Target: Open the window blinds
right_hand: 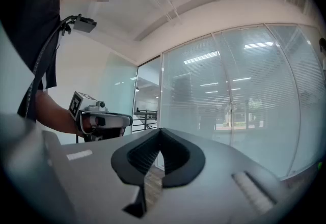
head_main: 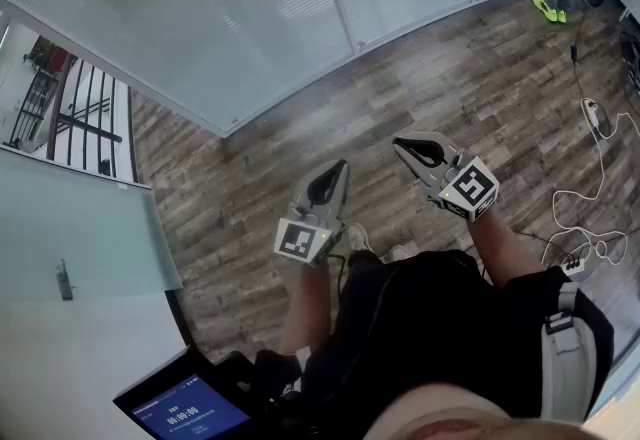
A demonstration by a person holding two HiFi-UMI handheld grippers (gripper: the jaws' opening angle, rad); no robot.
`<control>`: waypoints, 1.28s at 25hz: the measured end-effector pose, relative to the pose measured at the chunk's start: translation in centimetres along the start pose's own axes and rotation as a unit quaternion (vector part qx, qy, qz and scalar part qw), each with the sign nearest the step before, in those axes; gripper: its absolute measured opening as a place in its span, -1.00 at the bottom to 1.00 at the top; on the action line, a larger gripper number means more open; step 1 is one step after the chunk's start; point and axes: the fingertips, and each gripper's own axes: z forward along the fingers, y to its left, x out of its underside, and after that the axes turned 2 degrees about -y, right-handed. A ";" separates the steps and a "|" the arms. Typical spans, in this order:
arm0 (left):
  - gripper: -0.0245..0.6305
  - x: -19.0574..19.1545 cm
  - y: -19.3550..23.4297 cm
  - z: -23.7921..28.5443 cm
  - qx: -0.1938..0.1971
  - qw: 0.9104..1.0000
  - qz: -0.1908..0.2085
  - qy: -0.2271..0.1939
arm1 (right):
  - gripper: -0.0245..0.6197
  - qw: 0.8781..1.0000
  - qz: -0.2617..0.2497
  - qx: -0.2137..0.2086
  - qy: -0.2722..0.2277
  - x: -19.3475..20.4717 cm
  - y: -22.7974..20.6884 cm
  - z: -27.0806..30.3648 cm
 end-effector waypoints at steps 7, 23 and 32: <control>-0.92 0.5 -0.2 -0.5 -0.002 1.000 -0.008 -0.001 | -0.91 1.000 -0.001 -0.012 0.008 0.2 1.0 0.1; -0.92 1.1 1.8 0.2 0.026 0.999 -0.024 0.001 | -0.90 0.999 0.052 -0.005 0.012 0.8 0.7 2.3; -0.92 1.3 5.8 1.7 0.052 0.998 -0.028 0.004 | -0.90 1.000 0.022 -0.003 0.013 0.2 0.0 6.0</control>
